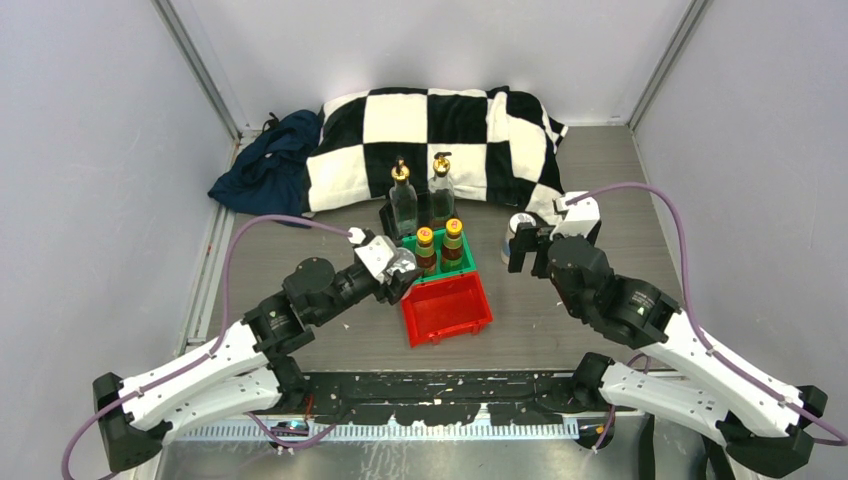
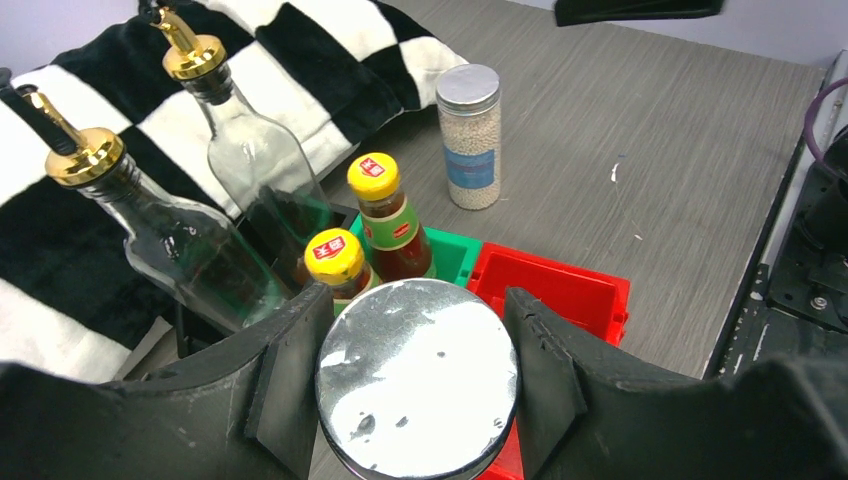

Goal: Organize the condiment bottles
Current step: Place the bottle in the storage box.

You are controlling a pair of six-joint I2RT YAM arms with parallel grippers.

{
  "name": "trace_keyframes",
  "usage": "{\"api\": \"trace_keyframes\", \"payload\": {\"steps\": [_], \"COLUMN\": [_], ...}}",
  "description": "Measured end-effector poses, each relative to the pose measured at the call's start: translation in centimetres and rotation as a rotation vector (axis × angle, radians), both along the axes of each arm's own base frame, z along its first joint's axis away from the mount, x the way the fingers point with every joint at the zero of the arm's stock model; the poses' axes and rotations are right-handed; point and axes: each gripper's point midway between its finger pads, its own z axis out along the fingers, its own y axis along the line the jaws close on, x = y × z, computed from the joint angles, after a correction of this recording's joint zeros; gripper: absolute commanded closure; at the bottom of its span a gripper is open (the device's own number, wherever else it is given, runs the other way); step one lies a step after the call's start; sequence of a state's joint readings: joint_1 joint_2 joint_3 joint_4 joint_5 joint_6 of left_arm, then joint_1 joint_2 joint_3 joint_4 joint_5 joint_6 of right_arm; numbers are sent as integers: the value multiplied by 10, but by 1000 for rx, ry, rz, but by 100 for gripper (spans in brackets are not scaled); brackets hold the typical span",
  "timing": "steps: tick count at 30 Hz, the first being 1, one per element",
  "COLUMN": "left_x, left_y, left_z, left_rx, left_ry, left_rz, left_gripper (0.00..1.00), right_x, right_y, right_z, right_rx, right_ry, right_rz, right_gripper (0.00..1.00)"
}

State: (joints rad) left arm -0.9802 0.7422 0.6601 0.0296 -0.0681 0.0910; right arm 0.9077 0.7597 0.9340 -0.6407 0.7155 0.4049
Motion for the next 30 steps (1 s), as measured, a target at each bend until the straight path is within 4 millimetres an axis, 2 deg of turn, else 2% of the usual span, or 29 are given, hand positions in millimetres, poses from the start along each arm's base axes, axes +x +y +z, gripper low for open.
{"api": "trace_keyframes", "payload": {"steps": [8,19,30], "left_x": [-14,-24,-30], "left_y": [-13,-35,-59], "left_z": [3,-1,-4], "left_rx": [0,-2,-23], "left_ry": [-21,-27,-26], "left_rz": [-39,-66,-79], "left_gripper": [100,100,100], "right_x": [18,41,52], "right_y": [-9,-53,-66], "right_z": [8,8,-1], "right_rx": [-58,-26,22], "right_ry": [-23,-6,15], "right_rz": [-82,-247,-281], "right_gripper": [1,0,0]}}
